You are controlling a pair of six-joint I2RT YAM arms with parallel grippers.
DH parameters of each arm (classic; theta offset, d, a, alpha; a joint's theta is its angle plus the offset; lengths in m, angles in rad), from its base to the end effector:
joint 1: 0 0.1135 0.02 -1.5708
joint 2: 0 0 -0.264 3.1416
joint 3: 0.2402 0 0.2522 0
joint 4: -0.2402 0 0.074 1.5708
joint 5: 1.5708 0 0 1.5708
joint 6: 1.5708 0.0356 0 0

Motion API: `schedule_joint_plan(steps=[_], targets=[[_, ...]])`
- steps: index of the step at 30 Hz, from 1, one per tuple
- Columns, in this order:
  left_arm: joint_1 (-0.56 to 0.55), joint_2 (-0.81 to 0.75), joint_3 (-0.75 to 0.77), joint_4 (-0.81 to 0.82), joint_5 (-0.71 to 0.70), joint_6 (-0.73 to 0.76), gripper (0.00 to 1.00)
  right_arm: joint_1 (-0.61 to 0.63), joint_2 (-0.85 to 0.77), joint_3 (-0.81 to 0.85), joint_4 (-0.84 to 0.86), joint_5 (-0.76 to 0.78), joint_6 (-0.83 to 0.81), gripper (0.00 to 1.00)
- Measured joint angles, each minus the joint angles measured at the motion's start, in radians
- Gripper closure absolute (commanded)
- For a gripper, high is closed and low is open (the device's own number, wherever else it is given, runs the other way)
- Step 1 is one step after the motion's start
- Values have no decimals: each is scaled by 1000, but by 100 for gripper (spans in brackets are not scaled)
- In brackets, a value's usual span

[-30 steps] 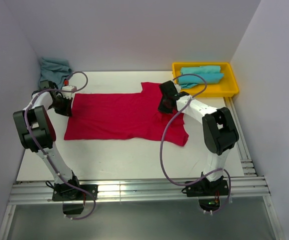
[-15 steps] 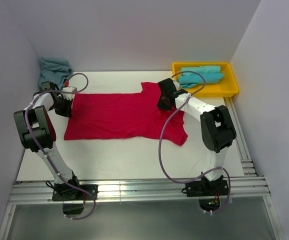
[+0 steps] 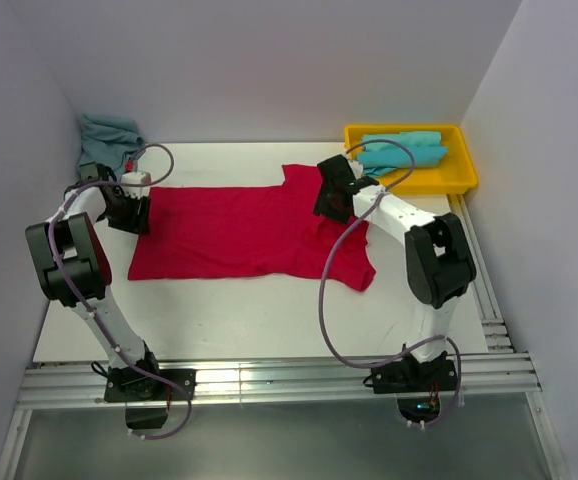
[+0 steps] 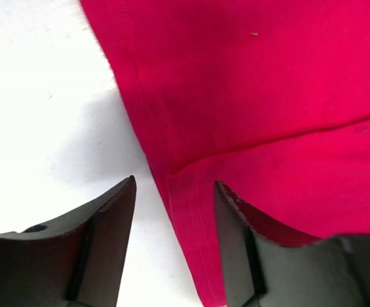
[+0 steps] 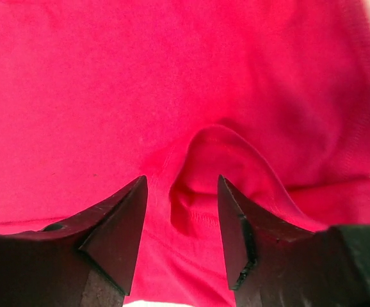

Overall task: Roll the t-shirts
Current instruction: Fold the tshirt

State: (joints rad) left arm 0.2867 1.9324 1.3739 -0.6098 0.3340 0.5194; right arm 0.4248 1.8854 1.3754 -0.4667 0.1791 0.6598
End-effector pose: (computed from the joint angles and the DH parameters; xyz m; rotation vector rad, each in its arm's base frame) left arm 0.3823 0.1005 0.1825 0.3962 2.6088 -0.1979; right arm 0.3723 0.1615 0.2070 0.3665 2.5102 0.2056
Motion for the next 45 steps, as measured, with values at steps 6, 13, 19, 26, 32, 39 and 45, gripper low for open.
schedule_joint_plan(steps=[6,13,19,26,32,39,45], targets=[[46,-55,49,-58,28,-8,40,-1,-208,-68,-22,42,18,43],[107,-166,48,-211,59,71,41,-16,-513,-362,0,35,87,43],[149,-219,-46,-355,75,187,41,-20,-708,-628,-1,5,163,42],[175,-223,-165,-431,76,275,40,-20,-876,-780,-11,-8,237,42],[174,-221,-170,-446,100,304,41,-20,-898,-868,-2,-23,287,43],[174,-218,-209,-439,114,307,43,-20,-861,-908,39,-40,324,44],[174,-212,-222,-435,114,308,43,-20,-789,-913,98,-50,346,44]])
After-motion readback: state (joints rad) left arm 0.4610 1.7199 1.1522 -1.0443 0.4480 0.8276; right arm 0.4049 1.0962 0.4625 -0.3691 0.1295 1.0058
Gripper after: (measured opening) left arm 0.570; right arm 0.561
